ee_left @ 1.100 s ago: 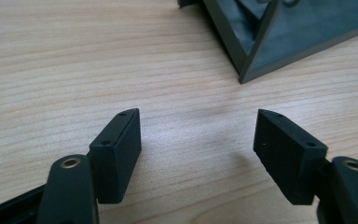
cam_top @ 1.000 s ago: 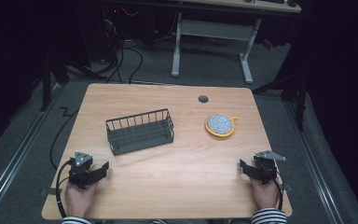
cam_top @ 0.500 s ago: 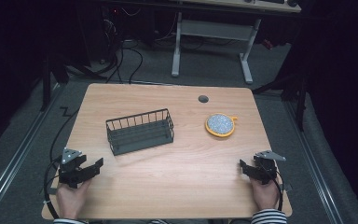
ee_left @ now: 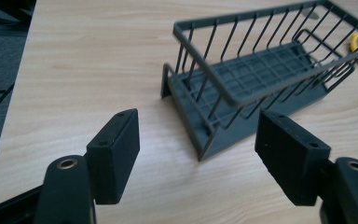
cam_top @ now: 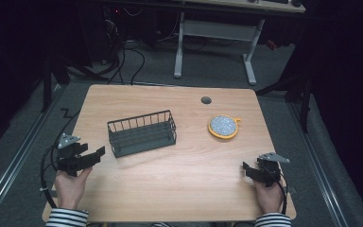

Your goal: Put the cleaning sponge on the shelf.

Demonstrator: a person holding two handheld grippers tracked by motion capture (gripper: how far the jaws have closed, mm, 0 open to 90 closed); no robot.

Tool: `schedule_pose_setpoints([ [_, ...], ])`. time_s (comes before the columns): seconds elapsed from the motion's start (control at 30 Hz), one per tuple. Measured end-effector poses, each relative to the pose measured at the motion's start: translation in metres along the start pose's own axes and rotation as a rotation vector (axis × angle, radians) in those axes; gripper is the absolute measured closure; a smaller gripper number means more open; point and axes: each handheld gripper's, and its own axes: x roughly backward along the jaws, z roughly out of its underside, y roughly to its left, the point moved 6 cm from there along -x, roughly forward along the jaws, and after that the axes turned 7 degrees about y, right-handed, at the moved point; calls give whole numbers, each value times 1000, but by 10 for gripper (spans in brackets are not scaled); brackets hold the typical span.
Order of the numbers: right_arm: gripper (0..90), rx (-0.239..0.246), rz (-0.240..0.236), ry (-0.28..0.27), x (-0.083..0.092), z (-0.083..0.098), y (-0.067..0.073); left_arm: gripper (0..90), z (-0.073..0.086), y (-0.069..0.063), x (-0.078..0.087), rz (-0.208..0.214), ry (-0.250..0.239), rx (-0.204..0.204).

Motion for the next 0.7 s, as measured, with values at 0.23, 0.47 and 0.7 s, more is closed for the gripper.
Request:
schedule_pose_setpoints([
  [0.23,334,2,-2,0,0,0,0,346,-31,-6,-9,-21,30,-33],
  [0.47,330,6,-8,2,0,0,1,381,-48,-9,-26,-40,70,-53],
  [0.7,329,9,-9,2,0,0,1,422,-61,-10,-48,-57,112,-68],
])
